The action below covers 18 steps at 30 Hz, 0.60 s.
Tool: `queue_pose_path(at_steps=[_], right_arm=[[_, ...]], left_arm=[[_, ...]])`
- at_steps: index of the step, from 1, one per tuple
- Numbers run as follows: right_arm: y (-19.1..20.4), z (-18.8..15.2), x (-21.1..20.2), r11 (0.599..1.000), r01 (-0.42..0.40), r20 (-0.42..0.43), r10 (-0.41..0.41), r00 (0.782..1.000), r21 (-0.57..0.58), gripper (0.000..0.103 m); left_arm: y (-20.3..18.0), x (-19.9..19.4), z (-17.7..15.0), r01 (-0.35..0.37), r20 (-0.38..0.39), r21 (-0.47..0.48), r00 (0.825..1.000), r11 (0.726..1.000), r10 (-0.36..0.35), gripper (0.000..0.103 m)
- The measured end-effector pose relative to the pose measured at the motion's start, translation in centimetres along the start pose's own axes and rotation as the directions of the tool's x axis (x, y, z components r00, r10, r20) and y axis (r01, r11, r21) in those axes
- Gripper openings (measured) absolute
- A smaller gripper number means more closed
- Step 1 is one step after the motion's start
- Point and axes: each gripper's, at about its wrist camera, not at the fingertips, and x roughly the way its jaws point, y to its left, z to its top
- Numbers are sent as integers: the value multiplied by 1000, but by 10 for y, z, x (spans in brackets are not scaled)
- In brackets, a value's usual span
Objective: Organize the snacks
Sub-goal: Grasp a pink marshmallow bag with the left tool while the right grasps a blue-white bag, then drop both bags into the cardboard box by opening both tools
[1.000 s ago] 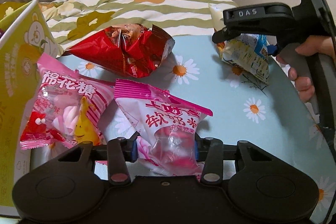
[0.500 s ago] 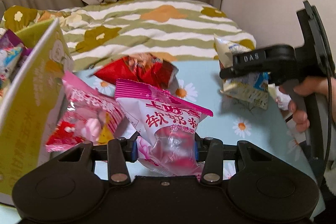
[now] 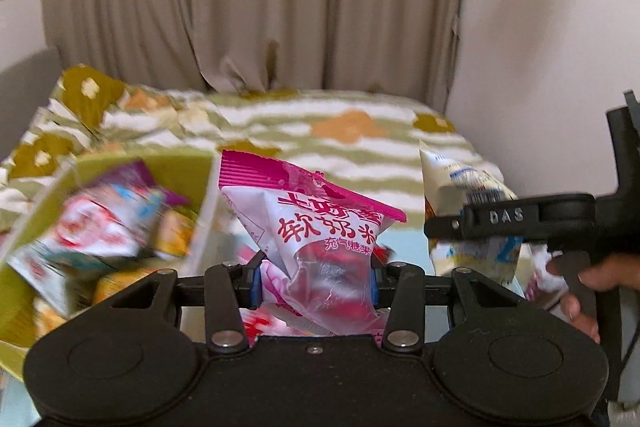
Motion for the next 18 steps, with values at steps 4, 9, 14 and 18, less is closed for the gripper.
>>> queue_pose_path(at_steps=[4, 9, 14, 18], right_arm=[[53, 1, -17, 998, -44, 43, 45, 998, -37, 77], [118, -1, -25, 994, -81, 81, 86, 993, -71, 77], [178, -10, -19, 992, -95, 91, 102, 991, -83, 77], [221, -24, -7, 992, -89, 84, 97, 992, -90, 77]], left_arm=[[39, -26, 10, -28, 50, -12, 998, 1000, 29, 48], [94, -45, 16, -58, 65, -31, 996, 998, 60, 48], [153, -50, 13, -76, 48, -54, 996, 996, 79, 49], [198, -47, 7, -70, 22, -66, 997, 995, 71, 49]])
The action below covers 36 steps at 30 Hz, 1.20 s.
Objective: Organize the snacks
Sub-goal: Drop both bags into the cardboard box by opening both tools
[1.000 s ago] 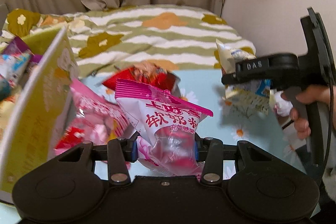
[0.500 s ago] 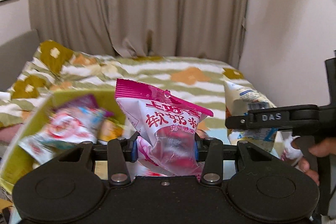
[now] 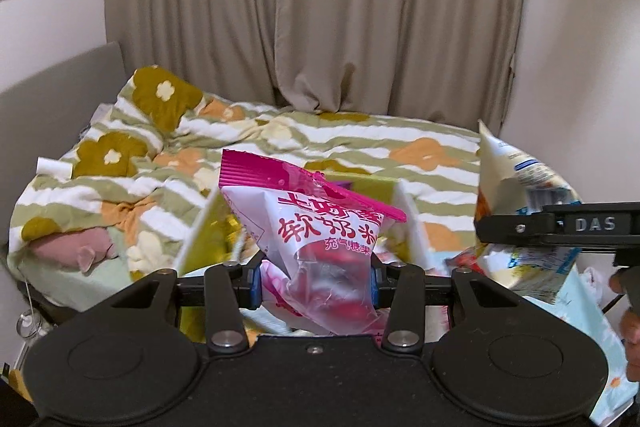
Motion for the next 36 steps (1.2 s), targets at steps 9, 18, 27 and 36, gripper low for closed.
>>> queue_pose_path(at_steps=[9, 18, 27, 36], right_arm=[[62, -30, 32, 997, 66, -9, -66, 998, 40, 78], [88, -55, 44, 990, 137, -48, -136, 990, 34, 78], [115, -52, 53, 994, 107, -25, -107, 994, 4, 79], [122, -61, 73, 992, 123, -15, -122, 992, 38, 103]], left_arm=[[60, 29, -22, 53, -93, 13, 994, 999, -51, 88], [82, 7, -38, 88, -91, -25, 992, 996, -90, 101], [101, -8, -31, 26, -73, -31, 997, 999, -28, 101], [107, -5, -37, -7, -93, -19, 996, 1000, 5, 101]])
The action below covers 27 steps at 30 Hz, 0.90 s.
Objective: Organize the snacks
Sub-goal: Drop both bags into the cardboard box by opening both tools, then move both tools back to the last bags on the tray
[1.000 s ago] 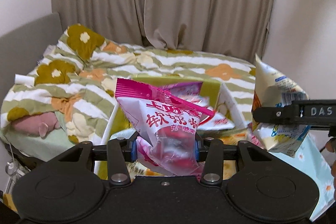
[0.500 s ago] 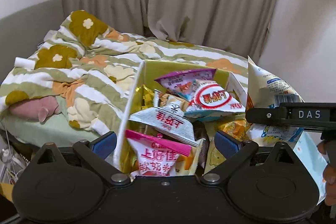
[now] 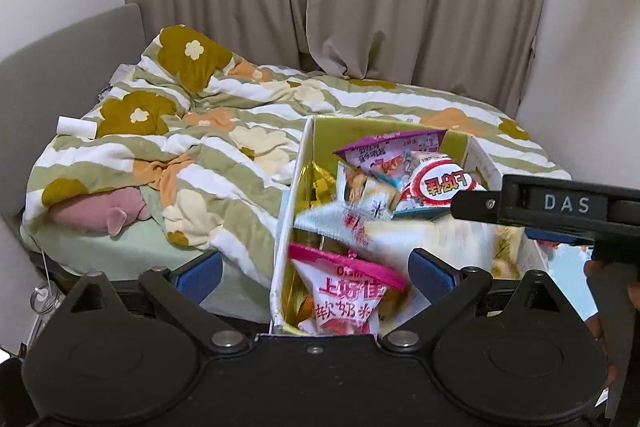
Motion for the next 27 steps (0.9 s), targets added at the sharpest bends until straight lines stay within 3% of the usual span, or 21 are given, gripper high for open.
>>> queue_pose_path(at_steps=[9, 20, 27], right_arm=[[-7, -10, -2, 1000, 27, 3, -27, 1000, -1, 103], [-11, -2, -34, 999, 49, 69, -48, 996, -10, 103], [-27, 4, -70, 997, 72, 110, -73, 991, 9, 103]], left_arm=[[-5, 9, -2, 7, -31, 16, 999, 1000, -6, 101], [-21, -10, 12, 9, 25, 51, 1000, 999, -10, 101], [-42, -24, 25, 56, 71, 109, 995, 992, -64, 102]])
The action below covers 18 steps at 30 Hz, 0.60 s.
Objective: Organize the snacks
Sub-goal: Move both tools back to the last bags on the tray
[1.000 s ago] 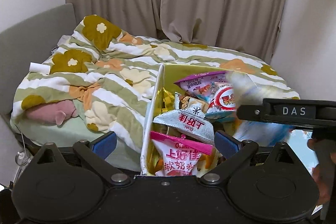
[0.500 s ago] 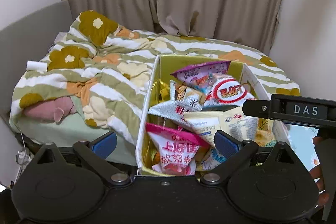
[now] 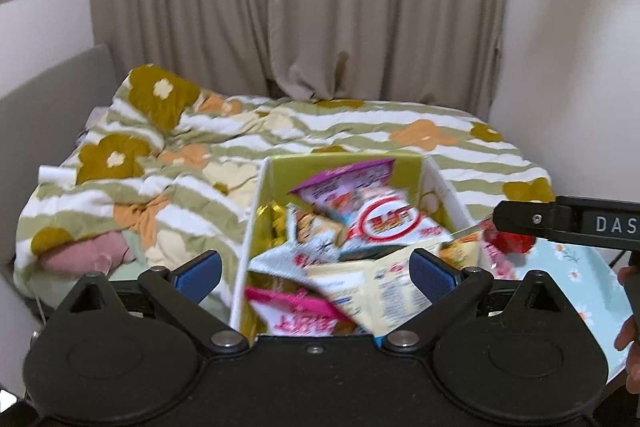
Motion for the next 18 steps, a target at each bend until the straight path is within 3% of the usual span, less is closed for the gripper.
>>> queue_pose_path(at_steps=[9, 18], right_arm=[[-42, 12, -40, 997, 81, 76, -82, 994, 8, 103], [-137, 34, -47, 993, 109, 75, -112, 991, 42, 103]], left_arm=[[-47, 6, 16, 65, 24, 46, 998, 997, -66, 103], [-139, 36, 18, 64, -26, 59, 998, 996, -63, 103]])
